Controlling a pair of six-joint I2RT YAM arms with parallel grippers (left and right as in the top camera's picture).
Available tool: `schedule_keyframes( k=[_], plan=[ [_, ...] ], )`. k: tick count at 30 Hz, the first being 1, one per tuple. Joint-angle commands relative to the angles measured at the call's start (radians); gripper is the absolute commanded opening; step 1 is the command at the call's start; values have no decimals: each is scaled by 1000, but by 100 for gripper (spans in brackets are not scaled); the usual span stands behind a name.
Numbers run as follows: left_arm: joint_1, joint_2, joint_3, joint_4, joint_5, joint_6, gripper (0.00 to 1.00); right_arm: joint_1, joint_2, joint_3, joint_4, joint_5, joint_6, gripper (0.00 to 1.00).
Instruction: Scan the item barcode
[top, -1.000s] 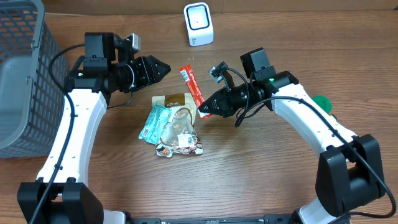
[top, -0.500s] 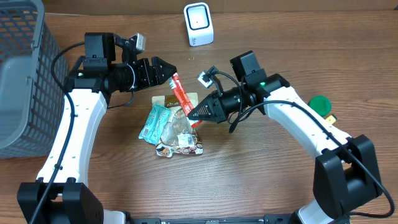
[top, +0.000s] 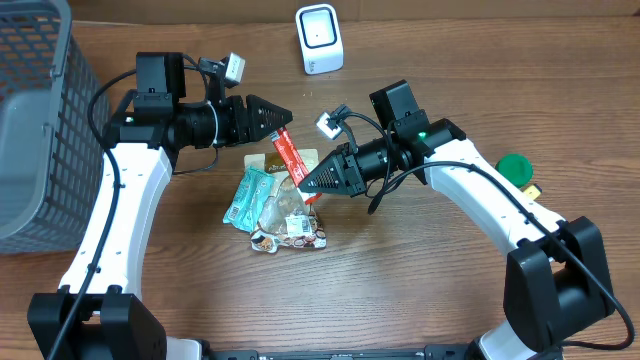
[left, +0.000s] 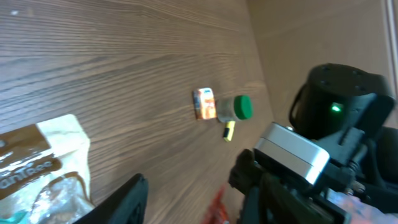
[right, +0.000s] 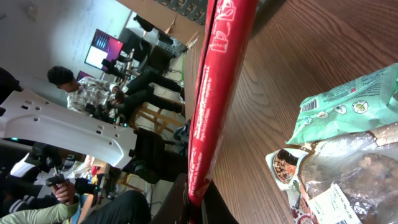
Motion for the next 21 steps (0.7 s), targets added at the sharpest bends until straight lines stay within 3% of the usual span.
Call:
schedule_keyframes(
  k=[1,12,16,18,21],
  plan=[
    [-4,3,-1,2,71,18,43,0,-32,16,6,-27,0,4],
    [-23,3,-1,1,71,18,4,0,-32,16,17,-27,0,4],
    [-28,3,-1,0,71,18,4,0,-32,16,21,-27,0,4],
    [-28,3,-1,-4,70,18,4,-3,-32,16,21,-27,0,18],
    [-28,3,-1,-20,71,17,4,-15,-32,16,24,-27,0,29]
  ],
)
